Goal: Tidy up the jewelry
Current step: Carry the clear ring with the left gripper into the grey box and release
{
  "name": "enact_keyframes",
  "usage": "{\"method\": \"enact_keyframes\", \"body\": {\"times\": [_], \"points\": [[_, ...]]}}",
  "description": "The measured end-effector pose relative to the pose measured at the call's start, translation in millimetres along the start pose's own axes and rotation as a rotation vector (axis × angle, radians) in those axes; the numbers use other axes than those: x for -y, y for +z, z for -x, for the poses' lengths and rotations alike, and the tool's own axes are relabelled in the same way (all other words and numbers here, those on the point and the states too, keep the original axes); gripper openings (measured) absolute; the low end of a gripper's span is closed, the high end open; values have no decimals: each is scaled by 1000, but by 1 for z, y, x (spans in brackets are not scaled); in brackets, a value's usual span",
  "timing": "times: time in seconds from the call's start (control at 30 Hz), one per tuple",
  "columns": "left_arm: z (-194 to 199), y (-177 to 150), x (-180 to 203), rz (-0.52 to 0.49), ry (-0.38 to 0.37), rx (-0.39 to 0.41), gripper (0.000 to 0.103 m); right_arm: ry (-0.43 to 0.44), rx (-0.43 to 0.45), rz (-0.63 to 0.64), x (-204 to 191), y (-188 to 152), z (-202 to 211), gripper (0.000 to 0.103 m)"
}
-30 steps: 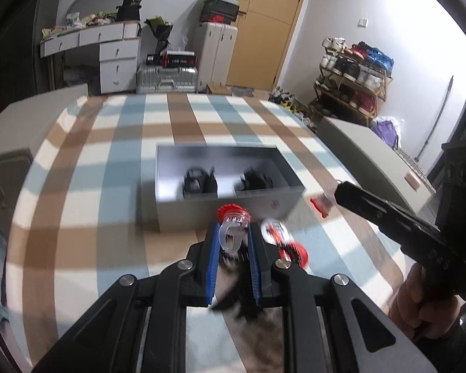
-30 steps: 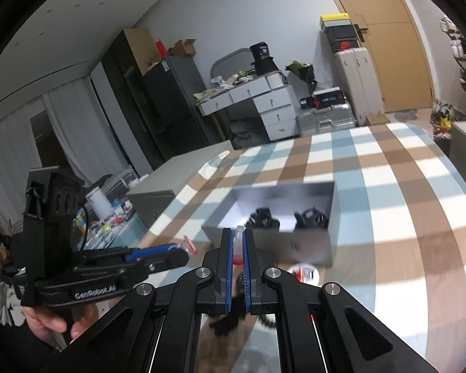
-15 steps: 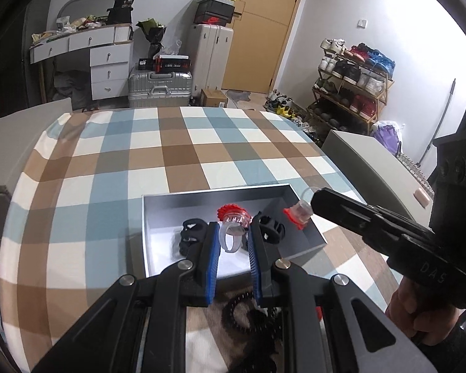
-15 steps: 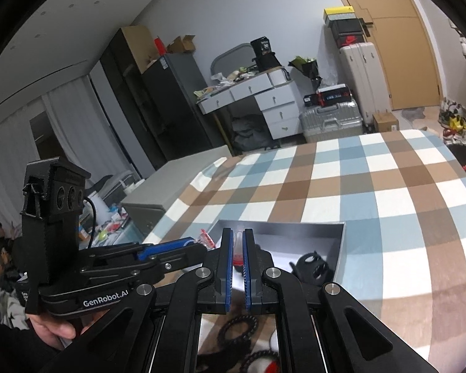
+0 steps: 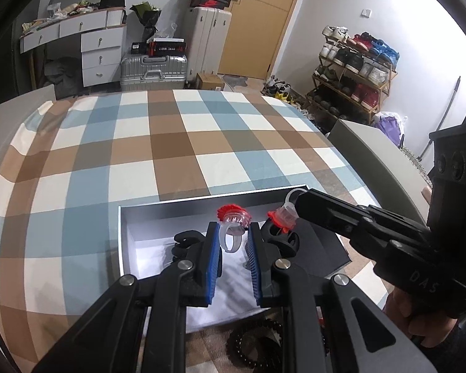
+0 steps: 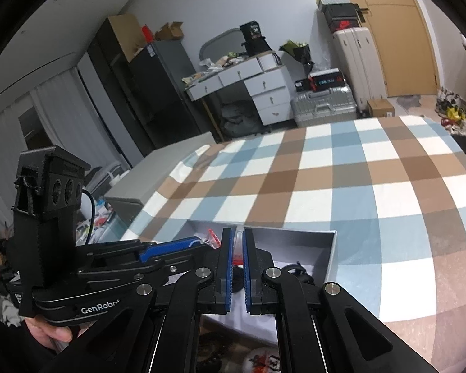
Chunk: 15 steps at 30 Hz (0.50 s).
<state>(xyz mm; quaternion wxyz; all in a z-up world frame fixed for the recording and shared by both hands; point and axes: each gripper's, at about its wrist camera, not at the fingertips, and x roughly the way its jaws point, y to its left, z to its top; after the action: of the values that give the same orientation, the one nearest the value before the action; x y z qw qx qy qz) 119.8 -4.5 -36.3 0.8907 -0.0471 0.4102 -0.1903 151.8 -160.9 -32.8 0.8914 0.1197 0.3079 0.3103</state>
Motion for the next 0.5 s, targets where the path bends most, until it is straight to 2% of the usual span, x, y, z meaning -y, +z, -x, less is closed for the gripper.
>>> {"method": "enact_keyframes", "body": {"times": [0.5], "points": [[-13,3,-2,-1,-40,-39,13,-24,-64,-1,4,-4,-16,5]]}}
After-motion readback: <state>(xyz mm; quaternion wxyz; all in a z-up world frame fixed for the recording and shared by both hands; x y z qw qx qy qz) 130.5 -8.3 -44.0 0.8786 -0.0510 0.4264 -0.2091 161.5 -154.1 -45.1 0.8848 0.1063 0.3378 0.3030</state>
